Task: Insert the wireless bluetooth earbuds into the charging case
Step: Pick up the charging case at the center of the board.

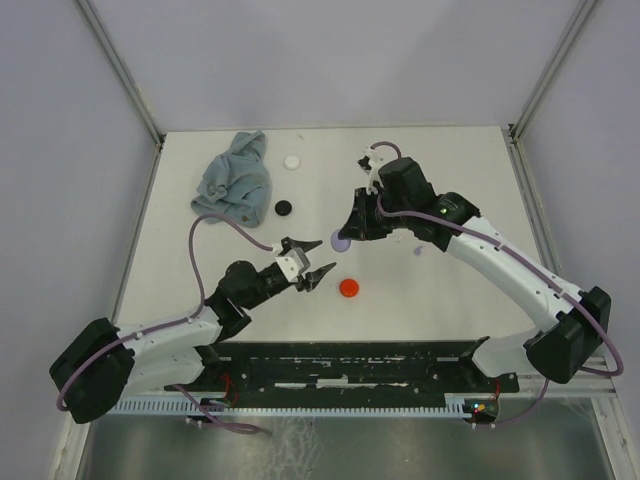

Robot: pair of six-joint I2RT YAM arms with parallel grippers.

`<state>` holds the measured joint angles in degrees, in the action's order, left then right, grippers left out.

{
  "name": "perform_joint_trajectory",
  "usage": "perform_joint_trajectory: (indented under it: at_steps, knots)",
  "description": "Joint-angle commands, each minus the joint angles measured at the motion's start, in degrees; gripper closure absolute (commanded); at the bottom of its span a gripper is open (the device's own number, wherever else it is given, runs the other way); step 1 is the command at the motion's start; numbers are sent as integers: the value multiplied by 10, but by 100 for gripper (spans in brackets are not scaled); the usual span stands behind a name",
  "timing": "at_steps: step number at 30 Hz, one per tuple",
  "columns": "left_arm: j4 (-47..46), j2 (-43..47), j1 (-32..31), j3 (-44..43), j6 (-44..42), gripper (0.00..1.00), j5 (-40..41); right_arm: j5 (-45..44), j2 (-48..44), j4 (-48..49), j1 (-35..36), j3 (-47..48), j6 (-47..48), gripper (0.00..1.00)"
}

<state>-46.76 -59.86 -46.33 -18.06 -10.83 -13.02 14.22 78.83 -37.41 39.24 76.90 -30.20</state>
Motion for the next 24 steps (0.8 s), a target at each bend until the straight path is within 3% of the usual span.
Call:
perform_joint_trajectory:
  at_steps: [1, 9, 24]
  knots:
    - [-97, -6, -36, 13, -121, 36, 78, -28, 5, 8, -1, 14, -105, 98]
    - [-217, -71, -85, 28, -214, 35, 168, -34, 10, 24, 0, -9, -203, 98]
    - [-364, -178, -135, 16, -300, 41, 274, -63, 14, 12, 2, -24, -279, 98]
